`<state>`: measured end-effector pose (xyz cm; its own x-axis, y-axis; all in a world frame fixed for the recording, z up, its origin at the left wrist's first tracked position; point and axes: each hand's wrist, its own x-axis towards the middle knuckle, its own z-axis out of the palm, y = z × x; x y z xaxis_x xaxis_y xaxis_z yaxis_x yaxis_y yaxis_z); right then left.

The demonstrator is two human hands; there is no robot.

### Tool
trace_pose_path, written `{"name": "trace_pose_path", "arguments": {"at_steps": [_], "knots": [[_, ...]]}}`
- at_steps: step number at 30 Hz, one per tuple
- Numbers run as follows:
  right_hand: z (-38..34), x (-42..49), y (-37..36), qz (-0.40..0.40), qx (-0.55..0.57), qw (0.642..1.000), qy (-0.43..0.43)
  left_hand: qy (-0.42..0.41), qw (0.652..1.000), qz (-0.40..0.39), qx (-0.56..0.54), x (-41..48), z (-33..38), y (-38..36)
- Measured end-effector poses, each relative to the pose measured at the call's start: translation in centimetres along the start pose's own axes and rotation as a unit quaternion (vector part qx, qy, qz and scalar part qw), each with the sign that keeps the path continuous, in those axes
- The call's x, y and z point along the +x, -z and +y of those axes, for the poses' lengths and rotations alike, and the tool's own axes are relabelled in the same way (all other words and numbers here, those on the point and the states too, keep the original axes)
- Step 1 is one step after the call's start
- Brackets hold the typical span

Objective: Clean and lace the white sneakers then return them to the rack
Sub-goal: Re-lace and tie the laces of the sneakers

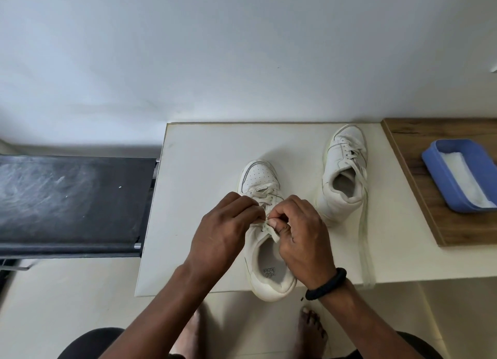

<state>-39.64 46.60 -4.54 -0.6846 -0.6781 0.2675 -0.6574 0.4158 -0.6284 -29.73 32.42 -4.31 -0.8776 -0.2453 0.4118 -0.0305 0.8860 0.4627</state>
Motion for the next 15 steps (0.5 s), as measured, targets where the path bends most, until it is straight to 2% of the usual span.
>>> {"name": "trace_pose_path", "arguments": {"at_steps": [7, 12, 15], "knots": [[0.25, 0.33, 0.41, -0.005, -0.016, 0.998, 0.057, 0.022, 1.000, -0.012, 0.016, -0.18, 0.35, -0.17], [-0.10, 0.08, -0.12, 0.010, -0.003, 1.000, 0.008, 0.006, 1.000, 0.003, -0.017, 0.28, 0.27, 0.46], [0.13, 0.21, -0.25, 0.015, 0.044, 0.998, -0.030, 0.033, 0.998, -0.003, -0.056, 0.41, 0.28, 0.12]]}}
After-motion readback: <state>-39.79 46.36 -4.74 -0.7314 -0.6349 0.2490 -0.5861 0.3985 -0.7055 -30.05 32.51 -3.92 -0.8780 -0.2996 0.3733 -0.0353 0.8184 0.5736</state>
